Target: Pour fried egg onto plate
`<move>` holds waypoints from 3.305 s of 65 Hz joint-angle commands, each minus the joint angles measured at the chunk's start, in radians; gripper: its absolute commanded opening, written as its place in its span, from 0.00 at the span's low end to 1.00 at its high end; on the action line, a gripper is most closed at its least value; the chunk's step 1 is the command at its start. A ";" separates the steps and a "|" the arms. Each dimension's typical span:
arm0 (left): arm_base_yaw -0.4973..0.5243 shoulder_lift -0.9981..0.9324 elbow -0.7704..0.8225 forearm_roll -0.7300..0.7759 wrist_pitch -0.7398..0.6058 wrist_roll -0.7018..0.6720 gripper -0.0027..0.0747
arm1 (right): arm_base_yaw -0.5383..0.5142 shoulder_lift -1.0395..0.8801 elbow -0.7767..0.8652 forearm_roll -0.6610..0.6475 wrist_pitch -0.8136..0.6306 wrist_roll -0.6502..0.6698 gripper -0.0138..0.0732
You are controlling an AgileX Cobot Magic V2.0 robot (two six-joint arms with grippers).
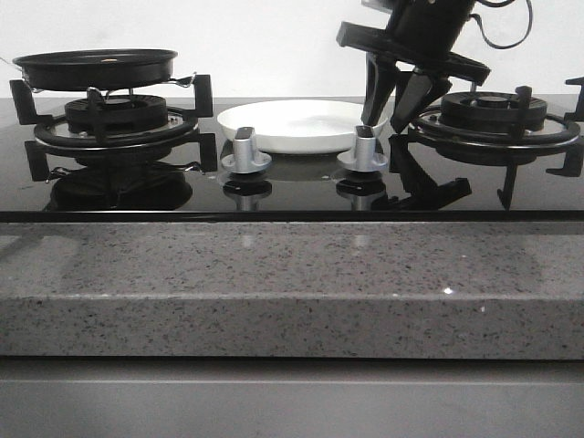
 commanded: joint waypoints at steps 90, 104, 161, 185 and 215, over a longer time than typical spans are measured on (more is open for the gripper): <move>-0.006 0.010 -0.025 -0.003 -0.079 -0.011 0.71 | 0.086 -0.526 0.418 0.073 -0.160 -0.058 0.09; -0.006 0.010 -0.025 -0.003 -0.079 -0.011 0.71 | 0.117 -0.669 0.684 0.073 -0.334 -0.073 0.09; -0.006 0.010 -0.025 -0.003 -0.079 -0.011 0.71 | 0.117 -0.675 0.809 0.047 -0.393 -0.074 0.09; -0.006 0.012 -0.025 -0.012 -0.108 -0.011 0.72 | 0.117 -0.675 0.809 0.047 -0.393 -0.074 0.09; -0.006 0.173 -0.174 0.013 0.115 -0.011 0.88 | 0.117 -0.675 0.809 0.047 -0.393 -0.074 0.09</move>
